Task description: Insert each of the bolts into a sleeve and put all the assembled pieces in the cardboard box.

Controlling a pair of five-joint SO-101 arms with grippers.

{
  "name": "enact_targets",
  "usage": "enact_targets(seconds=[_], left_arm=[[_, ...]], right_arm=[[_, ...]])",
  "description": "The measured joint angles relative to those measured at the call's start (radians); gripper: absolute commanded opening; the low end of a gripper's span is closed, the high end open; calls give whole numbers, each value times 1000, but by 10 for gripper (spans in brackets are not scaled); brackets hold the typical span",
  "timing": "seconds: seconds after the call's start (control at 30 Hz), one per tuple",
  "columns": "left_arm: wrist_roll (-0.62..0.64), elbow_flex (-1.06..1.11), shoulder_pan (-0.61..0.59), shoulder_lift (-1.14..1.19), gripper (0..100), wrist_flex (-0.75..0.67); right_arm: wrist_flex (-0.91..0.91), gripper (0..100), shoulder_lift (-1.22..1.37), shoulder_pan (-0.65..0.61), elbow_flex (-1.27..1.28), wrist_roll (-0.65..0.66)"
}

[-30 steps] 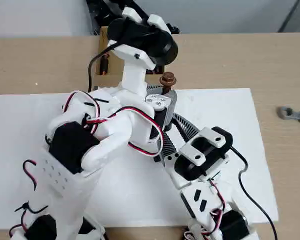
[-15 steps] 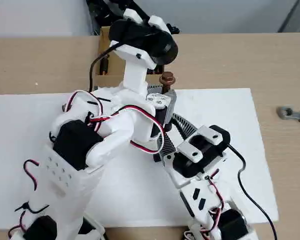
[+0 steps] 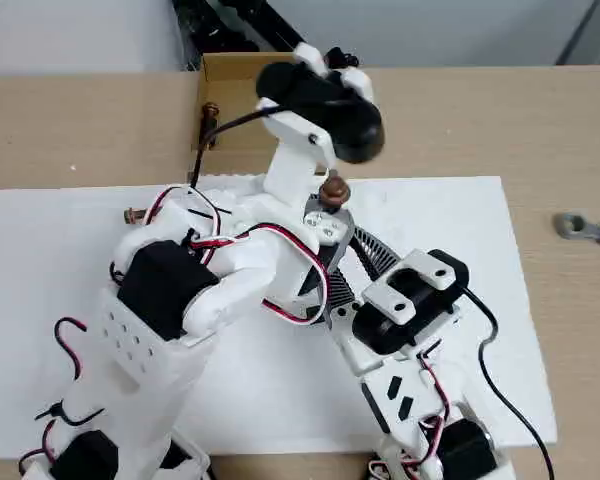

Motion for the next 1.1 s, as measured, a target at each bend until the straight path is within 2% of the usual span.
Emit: enact_targets(seconds=[0.17, 0.53, 0.73, 0.93, 1.1], left_arm=[[-14, -2, -12, 0, 136, 9], [-109, 0, -124, 3, 137, 68], [-143, -3, -170, 3, 136, 97], [-153, -71, -305, 3, 133, 100], [-152, -77, -427, 3, 35, 100]], right_arm=[[0, 4, 0, 6, 0, 0], [-21, 4, 80, 34, -8, 0], [-98, 4, 285, 86, -101, -60], [-163, 4, 554, 107, -270, -87], [-172, 4, 792, 109, -462, -87]])
